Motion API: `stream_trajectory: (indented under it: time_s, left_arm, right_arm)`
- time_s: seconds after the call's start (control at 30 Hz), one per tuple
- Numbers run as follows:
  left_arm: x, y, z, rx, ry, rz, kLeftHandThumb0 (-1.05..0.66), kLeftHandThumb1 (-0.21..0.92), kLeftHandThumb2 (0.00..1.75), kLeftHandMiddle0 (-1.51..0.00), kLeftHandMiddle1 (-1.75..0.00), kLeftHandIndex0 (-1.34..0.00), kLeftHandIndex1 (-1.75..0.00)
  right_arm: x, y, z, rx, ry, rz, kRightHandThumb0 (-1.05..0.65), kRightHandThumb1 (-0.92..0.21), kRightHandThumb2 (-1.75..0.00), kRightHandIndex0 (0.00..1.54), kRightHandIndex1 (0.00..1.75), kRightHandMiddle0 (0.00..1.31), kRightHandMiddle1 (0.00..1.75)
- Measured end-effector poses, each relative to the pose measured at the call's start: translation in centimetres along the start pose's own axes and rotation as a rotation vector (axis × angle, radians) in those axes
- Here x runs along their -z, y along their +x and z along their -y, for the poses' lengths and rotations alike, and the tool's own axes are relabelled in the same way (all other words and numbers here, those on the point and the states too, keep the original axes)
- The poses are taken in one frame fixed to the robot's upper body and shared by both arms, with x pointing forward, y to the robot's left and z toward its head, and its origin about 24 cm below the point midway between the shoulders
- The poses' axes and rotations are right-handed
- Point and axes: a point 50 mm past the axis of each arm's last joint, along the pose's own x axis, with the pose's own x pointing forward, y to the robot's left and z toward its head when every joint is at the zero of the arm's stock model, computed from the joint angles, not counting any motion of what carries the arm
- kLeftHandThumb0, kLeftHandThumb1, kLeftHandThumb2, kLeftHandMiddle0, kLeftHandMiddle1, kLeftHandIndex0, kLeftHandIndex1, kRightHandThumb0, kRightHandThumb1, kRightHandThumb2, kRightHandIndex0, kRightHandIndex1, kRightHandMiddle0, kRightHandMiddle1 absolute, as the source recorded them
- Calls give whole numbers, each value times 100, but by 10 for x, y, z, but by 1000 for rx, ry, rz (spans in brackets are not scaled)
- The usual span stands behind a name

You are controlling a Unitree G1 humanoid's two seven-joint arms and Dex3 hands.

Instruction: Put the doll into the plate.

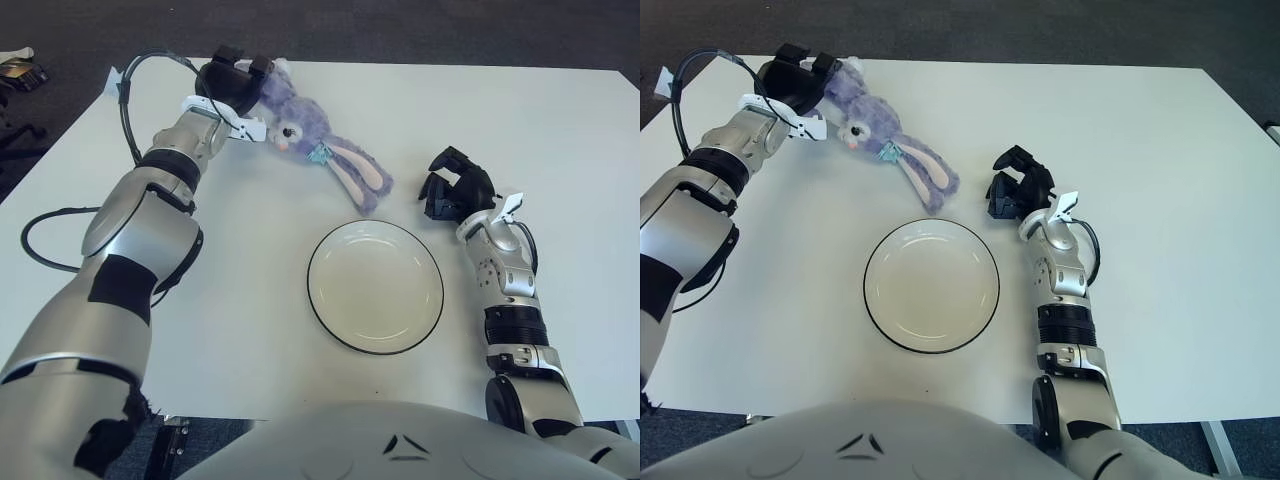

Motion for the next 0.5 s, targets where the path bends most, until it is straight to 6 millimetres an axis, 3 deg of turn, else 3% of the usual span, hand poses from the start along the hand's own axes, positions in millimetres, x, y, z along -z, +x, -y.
stream_trajectory:
  time_s: [0.27,0.43,0.5]
  left_arm:
    - [-1,0,2,21,0,-8,-40,21,105,-14,-74,0,-98]
    - [-3,1,3,24,0,-11,-40,21,105,-12,-74,0,-96]
    - [-4,1,3,25,-1,-9,-40,21,105,-12,-73,0,-96]
  right_arm:
    - [-8,5,-10,22,-127,7,-1,-33,-130,62,171,36,175]
    - [-13,6,-25,14,-199,-15,-1,-36,-127,61,174,35,170]
    - [-14,7,-30,4,-222,-18,-1,-43,-119,48,174,36,173]
